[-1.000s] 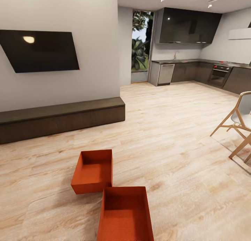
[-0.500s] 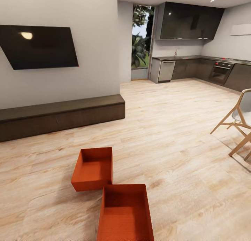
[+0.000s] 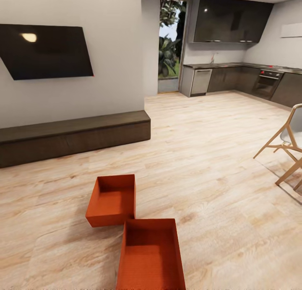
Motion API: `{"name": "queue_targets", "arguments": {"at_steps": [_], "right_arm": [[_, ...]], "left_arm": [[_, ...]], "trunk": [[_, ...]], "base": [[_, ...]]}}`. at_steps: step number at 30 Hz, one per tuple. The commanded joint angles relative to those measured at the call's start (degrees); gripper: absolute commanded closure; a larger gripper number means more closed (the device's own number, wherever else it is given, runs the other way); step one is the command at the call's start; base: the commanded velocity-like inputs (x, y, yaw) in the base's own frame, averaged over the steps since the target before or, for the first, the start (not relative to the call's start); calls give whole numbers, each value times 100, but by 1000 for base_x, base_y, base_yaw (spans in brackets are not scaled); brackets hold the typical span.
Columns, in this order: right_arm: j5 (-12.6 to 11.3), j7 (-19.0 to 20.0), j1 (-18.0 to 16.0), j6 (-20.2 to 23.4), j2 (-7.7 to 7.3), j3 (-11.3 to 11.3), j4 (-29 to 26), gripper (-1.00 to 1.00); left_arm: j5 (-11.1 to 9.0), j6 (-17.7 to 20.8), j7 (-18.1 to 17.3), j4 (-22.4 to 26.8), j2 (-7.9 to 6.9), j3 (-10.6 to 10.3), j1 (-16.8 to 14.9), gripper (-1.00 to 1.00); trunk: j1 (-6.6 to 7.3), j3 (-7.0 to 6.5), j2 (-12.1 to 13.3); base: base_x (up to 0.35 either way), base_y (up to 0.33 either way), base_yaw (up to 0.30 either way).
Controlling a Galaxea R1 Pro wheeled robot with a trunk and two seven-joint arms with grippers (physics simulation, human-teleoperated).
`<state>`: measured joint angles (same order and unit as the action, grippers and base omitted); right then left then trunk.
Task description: Move the two storage containers from the living room to the garage. In the garage, place one container on the floor and stack the other container on top of it (either order is fine).
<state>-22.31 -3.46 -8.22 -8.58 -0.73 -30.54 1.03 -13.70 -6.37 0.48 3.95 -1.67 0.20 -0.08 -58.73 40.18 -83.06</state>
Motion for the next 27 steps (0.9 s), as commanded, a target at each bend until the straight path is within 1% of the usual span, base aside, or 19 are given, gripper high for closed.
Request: {"name": "queue_targets", "arguments": {"at_steps": [1,27], "right_arm": [[-45,-5,-4,-24,2,-48,11,-100],[-45,-5,-4,-29,2,-48,11,-100]], "left_arm": [[-20,-13,5,0,0,0,-1,-100],[-19,-13,5,0,0,2,-1,-100]], "trunk": [[0,13,-2],[0,250,-2]], "base": [[0,0,0],[0,0,0]]}}
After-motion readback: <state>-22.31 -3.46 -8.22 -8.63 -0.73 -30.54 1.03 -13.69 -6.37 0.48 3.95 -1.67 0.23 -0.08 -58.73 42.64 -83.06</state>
